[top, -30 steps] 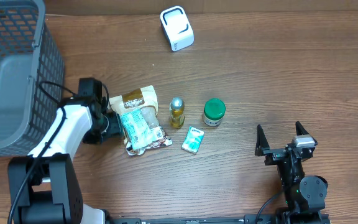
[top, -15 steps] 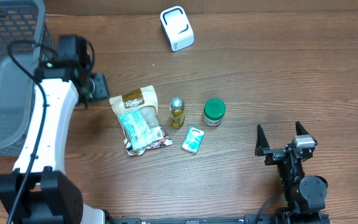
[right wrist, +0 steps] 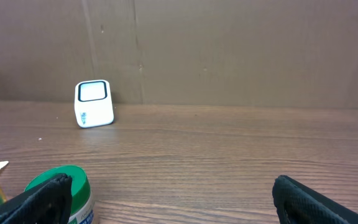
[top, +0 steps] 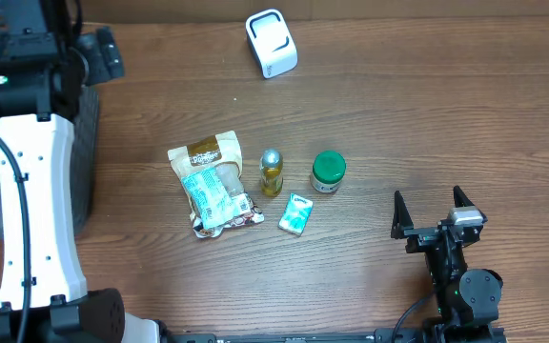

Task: Scan the item barcode
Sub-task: 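Open the left gripper and withdraw it over the basket, then move the right gripper toward the snack bag on the table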

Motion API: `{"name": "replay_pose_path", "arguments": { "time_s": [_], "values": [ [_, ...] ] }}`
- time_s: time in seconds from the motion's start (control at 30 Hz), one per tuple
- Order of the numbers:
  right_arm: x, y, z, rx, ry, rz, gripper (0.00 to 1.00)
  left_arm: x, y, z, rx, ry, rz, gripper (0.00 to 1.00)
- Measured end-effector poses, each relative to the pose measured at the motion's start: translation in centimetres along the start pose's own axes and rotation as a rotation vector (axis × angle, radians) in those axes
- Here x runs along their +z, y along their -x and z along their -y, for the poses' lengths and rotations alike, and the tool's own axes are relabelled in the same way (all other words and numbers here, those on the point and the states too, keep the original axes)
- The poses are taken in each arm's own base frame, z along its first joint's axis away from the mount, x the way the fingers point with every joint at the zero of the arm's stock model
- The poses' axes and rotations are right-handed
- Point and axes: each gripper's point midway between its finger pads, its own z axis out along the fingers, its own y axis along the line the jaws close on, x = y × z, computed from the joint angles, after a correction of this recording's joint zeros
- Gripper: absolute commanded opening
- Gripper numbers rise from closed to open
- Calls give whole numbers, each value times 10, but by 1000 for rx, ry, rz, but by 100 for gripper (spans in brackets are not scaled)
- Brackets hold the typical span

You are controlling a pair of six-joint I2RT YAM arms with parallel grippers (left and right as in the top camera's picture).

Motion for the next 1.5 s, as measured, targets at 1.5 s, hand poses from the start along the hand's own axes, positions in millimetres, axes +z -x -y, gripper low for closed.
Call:
{"name": "replay_pose_path", "arguments": {
  "time_s": [1.5],
  "values": [
    [0,0,0,0,0,0,100,11,-9,-131,-125,204,-55,100]
  ]
}}
